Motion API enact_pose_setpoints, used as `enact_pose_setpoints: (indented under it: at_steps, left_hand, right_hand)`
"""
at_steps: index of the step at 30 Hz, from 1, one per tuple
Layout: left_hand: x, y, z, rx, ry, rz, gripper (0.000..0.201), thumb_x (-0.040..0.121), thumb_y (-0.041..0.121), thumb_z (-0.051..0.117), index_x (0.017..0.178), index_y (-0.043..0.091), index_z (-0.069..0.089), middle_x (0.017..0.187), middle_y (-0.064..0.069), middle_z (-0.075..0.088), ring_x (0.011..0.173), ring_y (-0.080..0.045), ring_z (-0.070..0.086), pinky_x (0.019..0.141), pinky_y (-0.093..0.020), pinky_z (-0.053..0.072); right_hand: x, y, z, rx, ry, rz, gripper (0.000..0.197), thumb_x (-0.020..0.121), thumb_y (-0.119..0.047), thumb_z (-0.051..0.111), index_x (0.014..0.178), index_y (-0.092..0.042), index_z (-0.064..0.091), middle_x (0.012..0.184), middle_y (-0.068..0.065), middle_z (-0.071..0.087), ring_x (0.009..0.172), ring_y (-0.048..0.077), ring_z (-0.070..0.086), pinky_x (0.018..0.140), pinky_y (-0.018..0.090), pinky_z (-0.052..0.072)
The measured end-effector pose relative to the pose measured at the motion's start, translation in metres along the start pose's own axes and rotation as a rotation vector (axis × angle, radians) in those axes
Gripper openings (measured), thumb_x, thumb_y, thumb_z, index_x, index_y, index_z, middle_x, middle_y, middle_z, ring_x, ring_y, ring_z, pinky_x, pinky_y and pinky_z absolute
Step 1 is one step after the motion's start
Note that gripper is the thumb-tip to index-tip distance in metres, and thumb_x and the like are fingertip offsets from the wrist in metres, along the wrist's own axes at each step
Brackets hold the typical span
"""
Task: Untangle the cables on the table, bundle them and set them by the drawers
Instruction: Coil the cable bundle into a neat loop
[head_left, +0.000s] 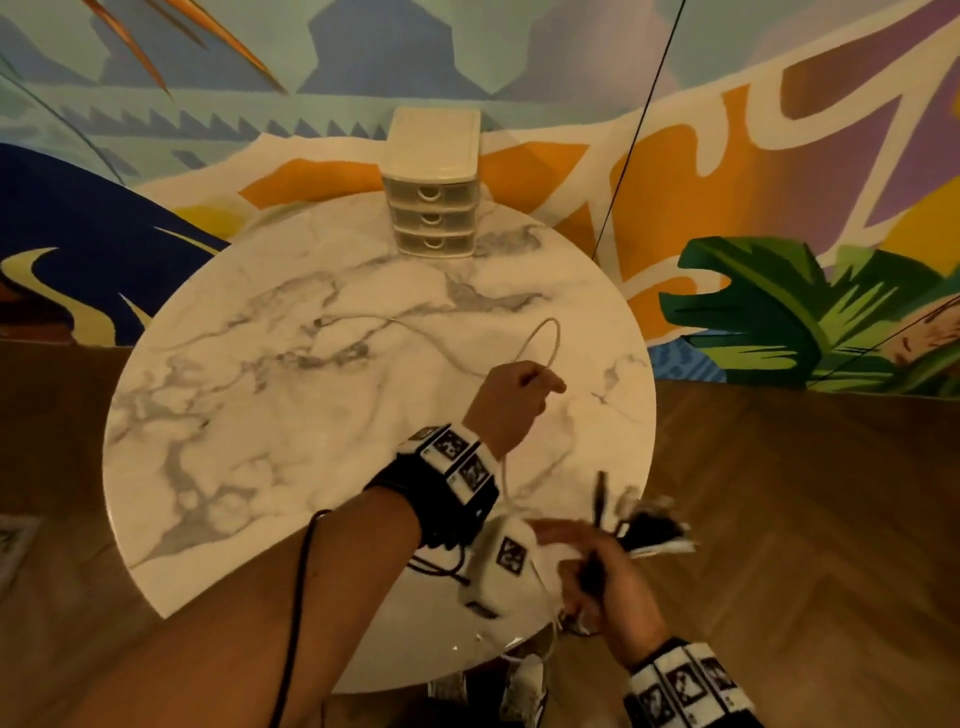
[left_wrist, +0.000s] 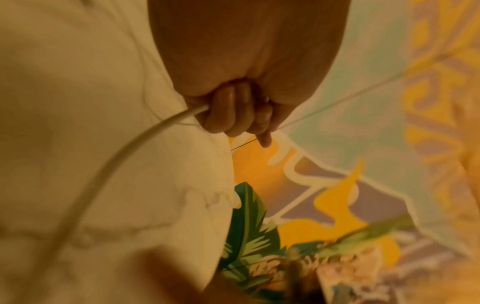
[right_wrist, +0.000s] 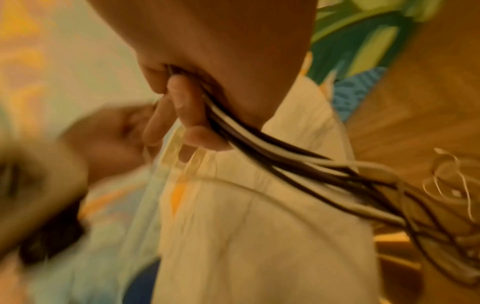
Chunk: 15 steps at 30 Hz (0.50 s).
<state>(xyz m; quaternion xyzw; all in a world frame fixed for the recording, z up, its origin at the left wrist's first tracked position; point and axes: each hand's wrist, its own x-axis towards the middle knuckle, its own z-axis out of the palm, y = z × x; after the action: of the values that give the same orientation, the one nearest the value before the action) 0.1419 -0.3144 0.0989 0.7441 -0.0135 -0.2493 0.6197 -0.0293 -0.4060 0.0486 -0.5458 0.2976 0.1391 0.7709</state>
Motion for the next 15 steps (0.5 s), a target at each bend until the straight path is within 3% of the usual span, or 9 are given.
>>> enact_pose_setpoints:
  at_steps: [1,2,3,5,8,11,13,15]
  left_hand:
    - [-0.005,-0.003,-0.004,0.092,-0.015,0.052,0.022,0.094,0.012,0.047,0.084,0.005,0.065,0.050,0.003,0.042,0.035,-0.001,0.036,0.040,-0.014,0.029]
    - [-0.011,-0.007,-0.007,0.195,-0.046,0.089,0.022,0.094,0.013,0.048,0.083,0.007,0.066,0.051,0.005,0.044,0.038,0.000,0.039,0.044,-0.014,0.031]
    - [-0.019,-0.011,-0.008,0.302,-0.097,0.117,0.022,0.094,0.015,0.049,0.081,0.010,0.066,0.052,0.008,0.046,0.042,0.000,0.041,0.048,-0.015,0.032]
    - [-0.034,-0.019,-0.007,0.469,-0.208,0.155,0.022,0.093,0.020,0.050,0.081,0.016,0.067,0.060,0.006,0.055,0.051,-0.001,0.045,0.056,-0.018,0.037]
    - [-0.052,-0.021,-0.002,0.575,-0.295,0.203,0.020,0.093,0.024,0.050,0.086,0.018,0.068,0.070,0.006,0.061,0.054,0.000,0.048,0.058,-0.018,0.038]
    - [-0.060,-0.022,-0.003,0.745,-0.330,0.298,0.022,0.093,0.030,0.047,0.090,0.020,0.067,0.074,0.004,0.064,0.063,-0.007,0.053,0.062,-0.027,0.043]
    - [-0.063,-0.025,-0.007,0.898,-0.372,0.364,0.022,0.093,0.033,0.045,0.088,0.022,0.064,0.070,0.005,0.059,0.064,-0.014,0.053,0.061,-0.032,0.042]
    - [-0.065,-0.029,-0.009,1.039,-0.447,0.401,0.022,0.092,0.035,0.044,0.088,0.024,0.062,0.071,0.004,0.058,0.065,-0.015,0.052,0.063,-0.032,0.043]
  right_hand:
    - [0.005,-0.004,-0.007,0.097,0.031,-0.059,0.047,0.098,-0.027,0.032,0.088,0.002,0.068,0.085,0.016,0.069,0.033,0.011,0.023,0.038,0.023,0.022]
    - [0.009,-0.012,-0.012,0.189,0.086,-0.097,0.050,0.099,-0.028,0.031,0.090,0.006,0.065,0.092,0.015,0.071,0.032,0.010,0.023,0.038,0.022,0.024]
    - [0.016,-0.020,-0.019,0.245,0.162,-0.128,0.050,0.099,-0.030,0.033,0.082,0.007,0.063,0.085,0.015,0.071,0.030,0.009,0.024,0.037,0.021,0.025]
    - [0.031,-0.035,-0.024,0.283,0.309,-0.128,0.050,0.096,-0.034,0.044,0.057,-0.003,0.050,0.053,0.009,0.055,0.028,0.010,0.029,0.035,0.019,0.025]
    - [0.051,-0.049,-0.015,0.263,0.410,-0.098,0.054,0.091,-0.035,0.057,0.048,-0.014,0.032,0.035,-0.002,0.031,0.029,0.012,0.025,0.037,0.021,0.021]
    - [0.060,-0.050,-0.006,0.189,0.338,-0.078,0.046,0.094,-0.031,0.049,0.054,-0.010,0.046,0.037,0.001,0.037,0.035,0.016,0.026,0.038,0.021,0.022]
    - [0.060,-0.051,-0.003,0.115,0.226,-0.056,0.051,0.096,-0.033,0.037,0.070,0.000,0.065,0.044,0.007,0.051,0.038,0.017,0.026,0.035,0.020,0.023]
    - [0.059,-0.055,-0.003,0.103,0.144,-0.015,0.057,0.098,-0.038,0.031,0.085,0.001,0.071,0.052,0.010,0.060,0.035,0.014,0.027,0.033,0.018,0.021]
